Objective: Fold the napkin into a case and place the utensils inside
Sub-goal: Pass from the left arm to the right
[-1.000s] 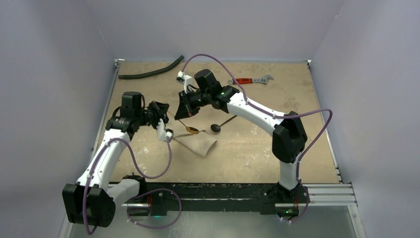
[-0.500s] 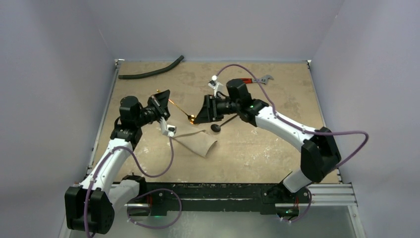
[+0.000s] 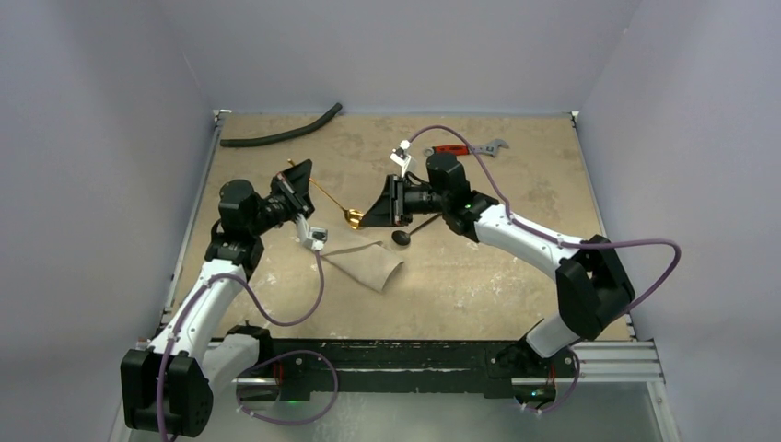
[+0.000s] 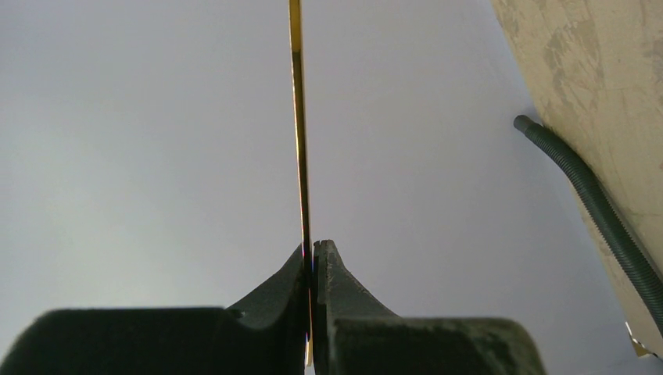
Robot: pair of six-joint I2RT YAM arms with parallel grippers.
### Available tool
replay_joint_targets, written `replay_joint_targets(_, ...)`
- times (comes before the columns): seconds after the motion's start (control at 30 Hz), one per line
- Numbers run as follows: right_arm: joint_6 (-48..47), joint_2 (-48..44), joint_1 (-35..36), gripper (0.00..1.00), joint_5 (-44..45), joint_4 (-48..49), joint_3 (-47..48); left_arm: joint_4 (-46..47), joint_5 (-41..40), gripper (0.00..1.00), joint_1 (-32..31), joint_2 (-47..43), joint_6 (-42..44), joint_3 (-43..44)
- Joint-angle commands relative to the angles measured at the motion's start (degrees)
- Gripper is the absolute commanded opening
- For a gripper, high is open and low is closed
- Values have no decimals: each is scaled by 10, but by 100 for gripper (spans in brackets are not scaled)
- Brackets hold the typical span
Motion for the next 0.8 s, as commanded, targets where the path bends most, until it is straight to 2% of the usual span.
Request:
replay_joint_targets(0.0,29,11,5,32,3,64,15,22,4,0,-2,-9,-4,-16)
replay_joint_targets(0.1,28,17,5,41,14,61,11,24,1,0,-3,-9,-6,-17)
replay_joint_targets(0.17,26,20,5,43,19,59,10,23,-2,0,-4,-8,-9,-16)
replay_joint_targets(0.23,34,18,5,33,22,72,6,22,-6,0,-4,-6,-8,-15)
replay_joint_targets(0.33,46,14,5,0,33,82,3,22,-13,0,-6,-3,-21,-12)
replay_joint_targets(0.43,45,10,5,0,37,78,-7,-8,-36,0,-12,8,-72,4)
replay_joint_targets(0.47,41,6,6,0,41,67,-11,-48,-40,6,-13,13,-108,25)
replay_joint_targets(0.57,9,-19,5,0,59,11,-21,-242,-60,25,-15,54,-202,109)
replay_joint_targets(0.6,4,-31,6,0,62,-4,-29,-271,-69,33,-15,67,-240,119)
replay_joint_targets(0.7,-16,-64,4,0,72,-51,-51,-322,-86,44,-15,88,-341,132)
replay_joint_targets(0.77,-26,-85,3,0,76,-80,-63,-358,-82,59,-14,95,-411,144)
